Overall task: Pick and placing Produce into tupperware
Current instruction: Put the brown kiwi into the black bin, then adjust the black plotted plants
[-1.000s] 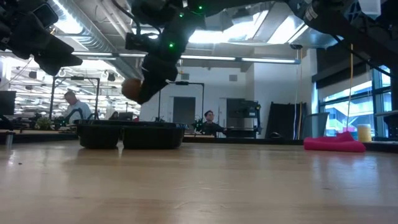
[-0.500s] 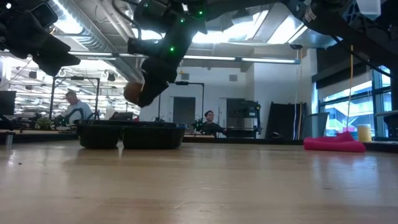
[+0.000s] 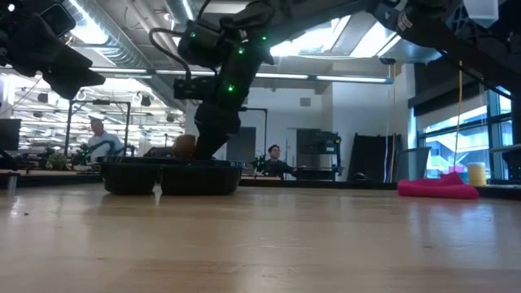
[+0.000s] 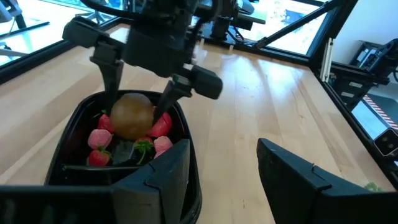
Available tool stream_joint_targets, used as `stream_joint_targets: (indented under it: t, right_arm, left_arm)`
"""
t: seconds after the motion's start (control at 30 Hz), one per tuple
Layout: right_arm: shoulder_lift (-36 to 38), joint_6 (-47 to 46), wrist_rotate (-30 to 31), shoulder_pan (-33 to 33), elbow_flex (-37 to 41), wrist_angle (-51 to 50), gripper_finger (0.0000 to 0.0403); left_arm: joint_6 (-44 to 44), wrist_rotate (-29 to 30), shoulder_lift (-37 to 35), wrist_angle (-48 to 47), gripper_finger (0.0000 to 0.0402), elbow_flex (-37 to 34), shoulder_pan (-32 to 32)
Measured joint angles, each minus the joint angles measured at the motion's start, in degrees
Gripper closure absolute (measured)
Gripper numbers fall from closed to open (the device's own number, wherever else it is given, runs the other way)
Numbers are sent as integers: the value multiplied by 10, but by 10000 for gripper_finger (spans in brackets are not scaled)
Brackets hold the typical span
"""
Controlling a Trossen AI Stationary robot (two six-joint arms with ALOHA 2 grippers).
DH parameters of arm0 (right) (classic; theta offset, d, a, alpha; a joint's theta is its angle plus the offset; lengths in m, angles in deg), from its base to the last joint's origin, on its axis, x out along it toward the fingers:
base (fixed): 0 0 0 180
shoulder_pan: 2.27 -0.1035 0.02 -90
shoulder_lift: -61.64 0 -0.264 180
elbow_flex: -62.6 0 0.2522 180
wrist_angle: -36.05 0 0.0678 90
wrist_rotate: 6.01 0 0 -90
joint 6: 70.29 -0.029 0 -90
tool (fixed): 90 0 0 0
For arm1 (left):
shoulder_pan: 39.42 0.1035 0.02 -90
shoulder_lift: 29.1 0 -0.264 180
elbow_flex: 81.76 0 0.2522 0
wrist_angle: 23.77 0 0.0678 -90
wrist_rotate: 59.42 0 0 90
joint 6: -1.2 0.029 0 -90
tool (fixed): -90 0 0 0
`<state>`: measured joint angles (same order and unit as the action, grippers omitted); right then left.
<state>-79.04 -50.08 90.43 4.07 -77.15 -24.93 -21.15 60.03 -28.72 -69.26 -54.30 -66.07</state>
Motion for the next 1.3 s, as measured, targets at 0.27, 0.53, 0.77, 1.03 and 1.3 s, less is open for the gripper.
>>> stream_joint_targets:
  t: [0.27,0.53,0.77,1.03,1.3]
  right_arm:
    - [0,-42,1,9,-1,-11,132]
    - [22,-20,120,11,-51,-77,128]
    - [99,-79,18,45,-67,-176,128]
    - [154,-82,-90,83,-67,-203,128]
    - [197,-94,-91,92,-67,-204,128]
  left_arm:
    - [0,0,0,0,223,0,0]
    - [0,0,0,1,223,0,0]
    - [-1,-41,0,45,223,0,0]
    - [-2,-93,0,60,223,0,0]
    - [-2,-127,0,92,223,0,0]
